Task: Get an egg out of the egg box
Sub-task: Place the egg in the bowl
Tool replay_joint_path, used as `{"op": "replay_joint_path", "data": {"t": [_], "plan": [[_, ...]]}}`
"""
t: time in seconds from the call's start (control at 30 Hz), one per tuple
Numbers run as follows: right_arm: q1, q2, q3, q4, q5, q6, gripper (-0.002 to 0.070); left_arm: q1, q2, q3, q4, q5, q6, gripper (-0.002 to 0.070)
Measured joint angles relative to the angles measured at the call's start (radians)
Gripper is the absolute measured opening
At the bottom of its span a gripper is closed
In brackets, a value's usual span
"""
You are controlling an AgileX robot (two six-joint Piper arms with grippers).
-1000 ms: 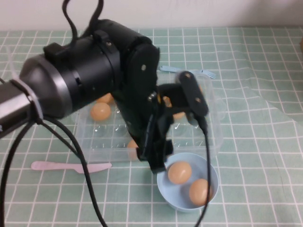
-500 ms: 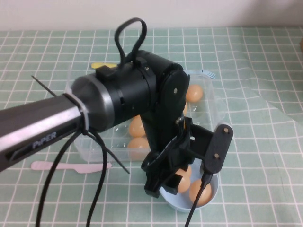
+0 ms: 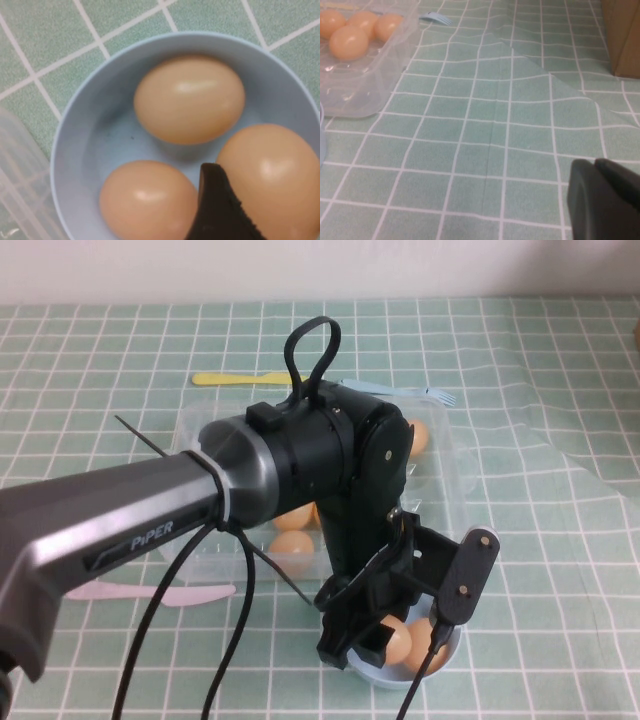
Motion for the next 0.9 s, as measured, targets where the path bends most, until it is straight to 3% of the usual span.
{"op": "replay_joint_path", "data": {"t": [0.23,0.43,0.7,0.83,0.9], "plan": [[0.000,0.000,0.000,0.000,0.000,0.000,-0.0017,0.000,0.007,0.000,-0.012,-0.012,0.000,0.0350],[0.000,0.000,0.000,0.000,0.000,0.000,-0.0017,0.000,0.007,0.000,-0.018,-0.023,0.000,0.0428],[0.000,-0.002,0.000,0.000,0.000,0.000,-0.0017,0.000,-0.006,0.000,-0.018,-0.028,-0.002,0.0442],[0.000,-0.002,0.000,0.000,0.000,0.000,-0.0017,0.000,-0.091,0.002,-0.021,-0.057,-0.040,0.0395],[0.000,-0.004,0.000,0.000,0.000,0.000,-0.0017,0.011,-0.167,0.027,-0.042,-0.103,-0.122,0.0321]]}}
